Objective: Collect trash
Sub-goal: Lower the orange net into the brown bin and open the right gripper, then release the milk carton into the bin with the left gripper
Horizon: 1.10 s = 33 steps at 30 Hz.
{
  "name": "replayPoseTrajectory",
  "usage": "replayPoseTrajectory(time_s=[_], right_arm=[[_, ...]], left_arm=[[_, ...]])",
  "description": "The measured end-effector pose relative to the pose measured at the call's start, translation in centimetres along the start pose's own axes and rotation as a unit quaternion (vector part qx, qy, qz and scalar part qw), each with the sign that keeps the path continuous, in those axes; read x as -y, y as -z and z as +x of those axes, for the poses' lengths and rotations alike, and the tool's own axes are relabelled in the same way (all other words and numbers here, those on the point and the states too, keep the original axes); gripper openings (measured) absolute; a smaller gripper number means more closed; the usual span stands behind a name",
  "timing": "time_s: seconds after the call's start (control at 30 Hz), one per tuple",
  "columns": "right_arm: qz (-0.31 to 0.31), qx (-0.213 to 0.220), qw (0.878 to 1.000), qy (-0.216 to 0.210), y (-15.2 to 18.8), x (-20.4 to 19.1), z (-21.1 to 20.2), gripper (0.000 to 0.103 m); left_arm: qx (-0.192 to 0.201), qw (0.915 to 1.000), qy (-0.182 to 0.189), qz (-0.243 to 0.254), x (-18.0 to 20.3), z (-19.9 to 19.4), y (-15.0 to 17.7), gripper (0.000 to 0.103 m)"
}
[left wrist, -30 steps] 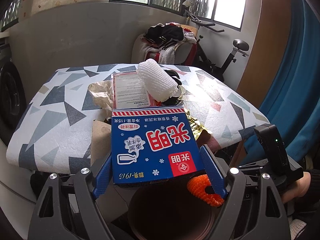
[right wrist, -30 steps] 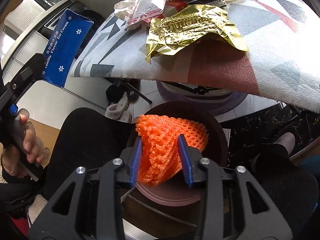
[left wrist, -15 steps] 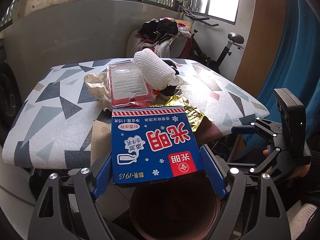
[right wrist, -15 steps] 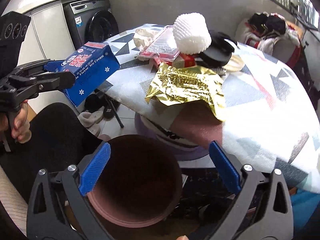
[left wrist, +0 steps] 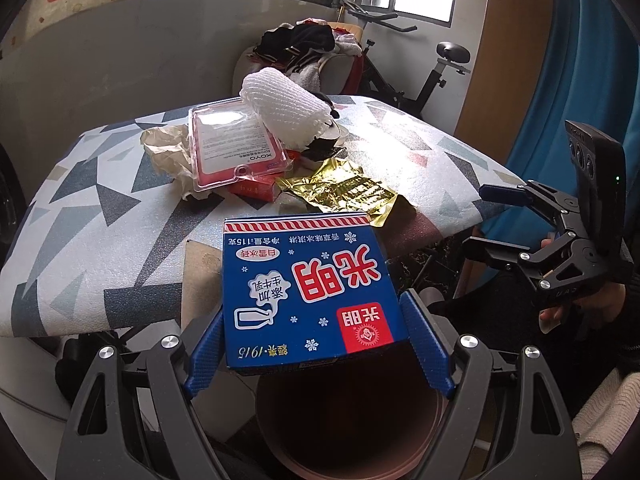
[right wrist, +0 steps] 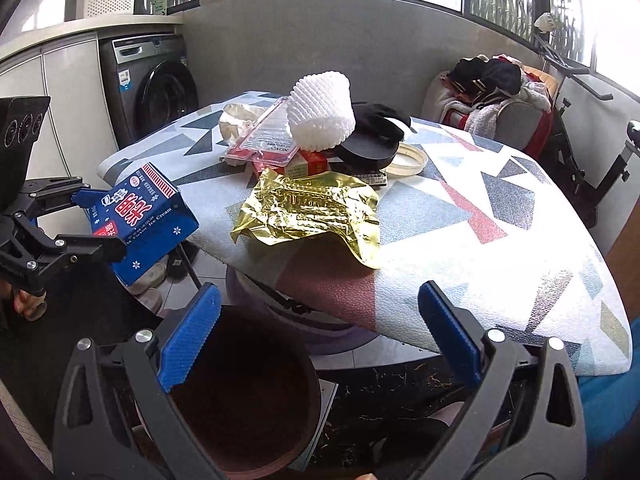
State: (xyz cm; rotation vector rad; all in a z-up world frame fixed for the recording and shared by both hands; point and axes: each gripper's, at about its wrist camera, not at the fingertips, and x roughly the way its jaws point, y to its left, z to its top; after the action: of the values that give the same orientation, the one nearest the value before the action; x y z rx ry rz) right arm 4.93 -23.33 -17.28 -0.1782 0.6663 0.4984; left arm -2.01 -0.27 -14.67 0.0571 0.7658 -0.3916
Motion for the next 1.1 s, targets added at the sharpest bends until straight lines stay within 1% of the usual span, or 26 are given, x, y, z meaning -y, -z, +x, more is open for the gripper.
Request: replayPoseTrajectory(time_s=[0.2, 0.27, 0.3, 0.37, 0.47, 0.73, 0.97, 1.1], right_arm=[[0.002, -0.003, 1.000, -0.002, 0.2, 0.1, 0.1, 0.097], [0.006, -0.003, 1.000, -0.003, 0.2, 0.1, 0.1, 0.097], [0.007, -0.003, 1.000, -0.003, 0.2, 0.2, 0.1, 0.097], [0.010, -0.002, 1.000, -0.004, 0.2, 0.2, 0.1, 0.097], [0.011, -0.003, 1.000, -0.004, 0.3, 0.3, 0.1, 0.097], [0.008, -0.009, 1.000, -0.006, 0.3, 0.1, 0.4, 0.097], [0.009, -0.014, 1.000, -0.007, 0.4, 0.1, 0.7, 0.097], [0.009, -0.016, 1.000, -0.008, 0.4, 0.1, 0.7, 0.097]], left_arm=[[-0.011, 0.9998, -0.005, 0.017, 0.8, 0.5, 0.0, 0.080], [-0.025, 0.9994, -0.007, 0.022, 1.0, 1.1, 0.0, 0.088], [-0.032, 0.9992, -0.010, 0.024, 1.0, 1.4, -0.1, 0.095], [-0.038, 0.9988, -0.014, 0.026, 1.1, 1.7, 0.0, 0.096], [-0.037, 0.9989, -0.019, 0.024, 0.9, 1.7, 0.1, 0.096], [-0.032, 0.9987, -0.039, -0.005, -0.3, 1.5, 0.1, 0.096], [-0.033, 0.9985, -0.043, -0.005, -0.3, 1.6, 0.1, 0.097], [-0.033, 0.9982, -0.047, -0.017, -0.8, 1.6, 0.1, 0.097]])
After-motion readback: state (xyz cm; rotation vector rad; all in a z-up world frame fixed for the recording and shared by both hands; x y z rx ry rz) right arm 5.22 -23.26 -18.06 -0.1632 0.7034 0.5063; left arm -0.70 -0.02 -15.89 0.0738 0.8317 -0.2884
